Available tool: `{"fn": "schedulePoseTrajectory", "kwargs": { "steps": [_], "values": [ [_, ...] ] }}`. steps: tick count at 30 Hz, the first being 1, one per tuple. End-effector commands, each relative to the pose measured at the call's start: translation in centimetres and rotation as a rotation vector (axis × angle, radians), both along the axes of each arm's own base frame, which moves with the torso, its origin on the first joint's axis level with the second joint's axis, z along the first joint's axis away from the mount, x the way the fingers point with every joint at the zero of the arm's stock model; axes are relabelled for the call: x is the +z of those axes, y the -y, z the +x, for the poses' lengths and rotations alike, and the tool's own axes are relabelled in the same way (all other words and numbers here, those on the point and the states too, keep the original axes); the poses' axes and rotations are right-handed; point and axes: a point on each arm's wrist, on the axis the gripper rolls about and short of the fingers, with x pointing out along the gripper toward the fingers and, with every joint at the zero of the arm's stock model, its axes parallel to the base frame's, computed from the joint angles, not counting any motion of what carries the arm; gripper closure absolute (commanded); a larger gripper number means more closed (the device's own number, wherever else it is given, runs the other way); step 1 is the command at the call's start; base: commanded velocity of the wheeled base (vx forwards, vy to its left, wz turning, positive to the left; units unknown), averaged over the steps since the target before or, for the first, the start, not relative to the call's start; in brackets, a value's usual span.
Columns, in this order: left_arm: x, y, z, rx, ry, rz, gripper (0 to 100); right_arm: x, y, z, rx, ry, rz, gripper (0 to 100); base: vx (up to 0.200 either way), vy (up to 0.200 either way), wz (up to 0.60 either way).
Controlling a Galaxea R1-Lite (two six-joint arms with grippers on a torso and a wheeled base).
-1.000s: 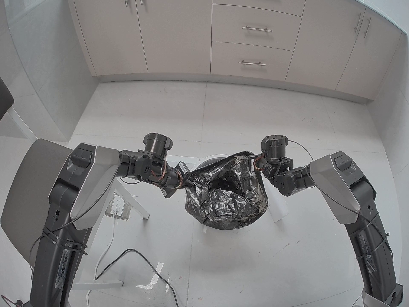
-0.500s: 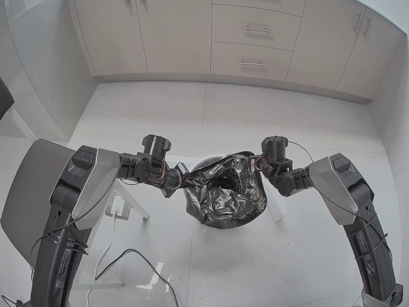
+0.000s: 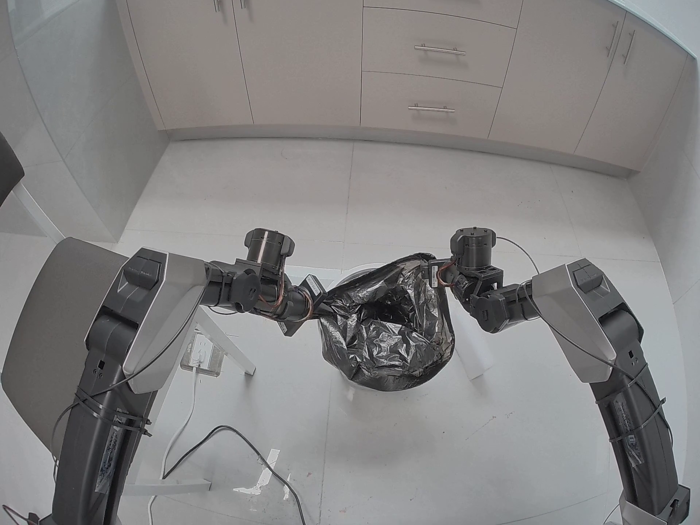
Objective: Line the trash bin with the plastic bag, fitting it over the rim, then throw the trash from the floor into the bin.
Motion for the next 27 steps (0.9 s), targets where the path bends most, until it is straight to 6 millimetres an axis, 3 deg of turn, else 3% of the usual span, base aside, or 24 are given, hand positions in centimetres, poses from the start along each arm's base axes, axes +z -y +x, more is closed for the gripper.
{"fn": "schedulePoseTrajectory", "kwargs": {
  "steps": [1,8,11,14,16,21,27],
  "values": [
    [1.3,0.6,-0.4,-0.012,0.009,-0.003,100,1.0,-0.2,-0.2,0.006,0.015,0.006,0,0.000,0.000,0.00],
    [3.4,1.4,-2.0,-0.062,-0.016,0.074,100,1.9,-0.3,-0.7,0.010,0.017,0.008,0,0.000,0.000,0.00],
    [3.4,2.1,-3.0,-0.122,0.053,0.307,100,2.4,-0.4,-0.9,0.013,0.019,0.009,0,0.000,0.000,0.00],
    [1.6,3.0,-3.3,-0.184,0.174,0.638,100,3.0,-0.5,-1.0,0.015,0.031,0.013,0,0.000,0.000,0.00],
    [0.5,3.3,-3.3,-0.204,0.207,0.754,100,3.1,-0.5,-1.0,0.014,0.031,0.015,0,0.000,0.000,0.00],
    [0.0,3.9,-2.5,-0.174,0.296,0.735,100,3.1,-0.5,-1.1,0.014,0.030,0.022,0,0.000,0.000,0.00],
    [1.1,5.7,-3.8,-0.228,0.301,0.740,100,3.1,-0.7,-1.2,0.016,0.028,0.026,0,0.000,0.000,0.00]
  ]
}}
